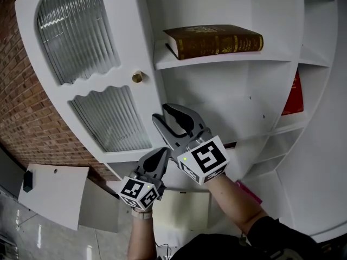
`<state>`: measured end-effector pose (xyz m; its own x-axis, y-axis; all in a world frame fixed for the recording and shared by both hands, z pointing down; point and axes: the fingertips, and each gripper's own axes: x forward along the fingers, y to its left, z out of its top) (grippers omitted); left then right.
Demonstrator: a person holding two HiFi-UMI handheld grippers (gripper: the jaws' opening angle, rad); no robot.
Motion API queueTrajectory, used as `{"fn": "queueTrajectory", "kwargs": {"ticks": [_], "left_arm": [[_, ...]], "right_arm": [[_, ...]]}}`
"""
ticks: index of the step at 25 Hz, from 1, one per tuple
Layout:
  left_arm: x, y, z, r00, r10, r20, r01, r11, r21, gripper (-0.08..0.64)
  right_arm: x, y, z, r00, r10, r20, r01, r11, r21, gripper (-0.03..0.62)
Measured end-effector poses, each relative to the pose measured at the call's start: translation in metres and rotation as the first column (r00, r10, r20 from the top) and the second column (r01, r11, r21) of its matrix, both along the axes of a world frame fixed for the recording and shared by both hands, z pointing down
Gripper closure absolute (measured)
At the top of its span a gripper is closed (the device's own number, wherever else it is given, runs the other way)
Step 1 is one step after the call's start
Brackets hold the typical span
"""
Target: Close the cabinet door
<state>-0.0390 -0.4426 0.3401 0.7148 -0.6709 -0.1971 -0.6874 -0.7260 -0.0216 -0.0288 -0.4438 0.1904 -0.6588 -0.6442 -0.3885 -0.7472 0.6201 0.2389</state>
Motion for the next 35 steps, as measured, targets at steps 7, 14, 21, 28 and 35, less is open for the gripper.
{"fn": "queueTrajectory", "kwargs": {"ticks": [7, 14, 21, 28, 35], "left_arm": [[0.004, -0.003, -0.001, 0.999, 0.034, -0.038, -0.034, 0.999, -0.005, 0.551], [0.007, -0.003, 0.001, 1.0, 0.007, -0.018, -0.008, 1.0, -0.02, 0.551], [0.003, 0.001, 0.01, 0.996, -0.076, 0.048, 0.077, 0.997, -0.02, 0.551], [-0.015, 0.019, 0.013, 0.988, -0.146, 0.059, 0.148, 0.989, -0.031, 0.551], [-0.05, 0.047, 0.017, 0.967, -0.249, 0.051, 0.252, 0.966, -0.056, 0.551]], "right_arm": [[0.007, 0.001, 0.002, 0.991, 0.113, -0.065, -0.108, 0.991, 0.078, 0.445], [0.014, -0.001, 0.007, 0.997, 0.069, -0.025, -0.069, 0.998, 0.015, 0.448], [0.02, 0.003, 0.014, 0.999, 0.042, 0.007, -0.042, 0.999, -0.032, 0.471], [0.019, 0.014, 0.034, 0.999, -0.003, 0.037, 0.007, 0.995, -0.1, 0.505], [-0.003, 0.04, 0.055, 0.994, -0.095, 0.052, 0.102, 0.982, -0.159, 0.52]]}}
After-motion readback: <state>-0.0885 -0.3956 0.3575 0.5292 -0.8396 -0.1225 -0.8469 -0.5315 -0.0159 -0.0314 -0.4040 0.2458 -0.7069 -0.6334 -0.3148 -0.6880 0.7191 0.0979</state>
